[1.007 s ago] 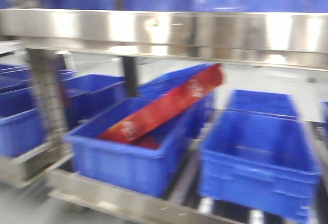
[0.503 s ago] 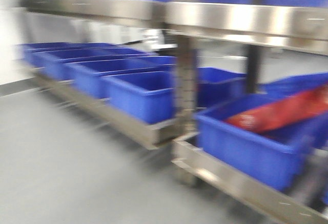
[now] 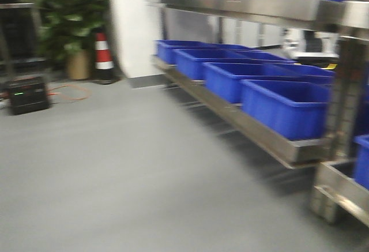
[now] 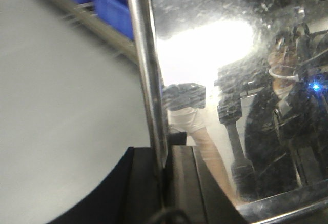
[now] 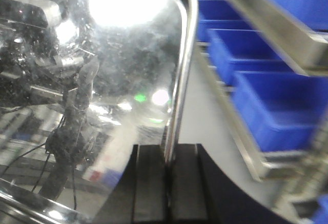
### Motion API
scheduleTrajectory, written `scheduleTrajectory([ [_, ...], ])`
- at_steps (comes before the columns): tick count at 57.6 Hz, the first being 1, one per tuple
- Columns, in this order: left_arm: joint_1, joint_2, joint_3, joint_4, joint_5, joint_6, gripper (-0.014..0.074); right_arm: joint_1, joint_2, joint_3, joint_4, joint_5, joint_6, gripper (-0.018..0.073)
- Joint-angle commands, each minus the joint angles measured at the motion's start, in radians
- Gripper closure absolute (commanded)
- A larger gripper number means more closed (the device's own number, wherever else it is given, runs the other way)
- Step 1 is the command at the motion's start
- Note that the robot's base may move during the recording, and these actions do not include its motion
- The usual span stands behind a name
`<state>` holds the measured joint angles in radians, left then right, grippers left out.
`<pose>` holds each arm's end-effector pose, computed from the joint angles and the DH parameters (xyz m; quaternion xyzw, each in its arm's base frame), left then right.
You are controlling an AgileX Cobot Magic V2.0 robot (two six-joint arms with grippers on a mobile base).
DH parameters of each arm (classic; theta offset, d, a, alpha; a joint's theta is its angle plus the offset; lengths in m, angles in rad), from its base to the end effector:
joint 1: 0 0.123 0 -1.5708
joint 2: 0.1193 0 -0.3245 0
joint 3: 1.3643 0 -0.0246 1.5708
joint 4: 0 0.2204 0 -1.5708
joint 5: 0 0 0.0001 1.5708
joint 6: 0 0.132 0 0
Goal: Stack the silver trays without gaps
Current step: 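Turn the base away from the shelf holding the tray in both grippers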
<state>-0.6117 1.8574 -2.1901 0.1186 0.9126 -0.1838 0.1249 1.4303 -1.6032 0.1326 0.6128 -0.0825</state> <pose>0.3635 -0.2399 0.4716 0.1888 0.8357 -0.1442 0.4952 0.3197 0.0503 0.4828 -0.0622 0.8163 0.0743 0.5694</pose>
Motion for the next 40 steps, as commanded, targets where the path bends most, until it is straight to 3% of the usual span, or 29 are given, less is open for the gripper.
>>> scheduleTrajectory([
  [1, -0.01, -0.007, -0.007, -0.019, -0.042, 0.015, 0.0614, 0.008, -0.016, -0.013, 0.017, -0.046, -0.014, 0.064],
  [40, -0.01, -0.007, -0.007, -0.019, -0.042, 0.015, 0.0614, 0.008, -0.016, -0.013, 0.017, -0.046, -0.014, 0.064],
])
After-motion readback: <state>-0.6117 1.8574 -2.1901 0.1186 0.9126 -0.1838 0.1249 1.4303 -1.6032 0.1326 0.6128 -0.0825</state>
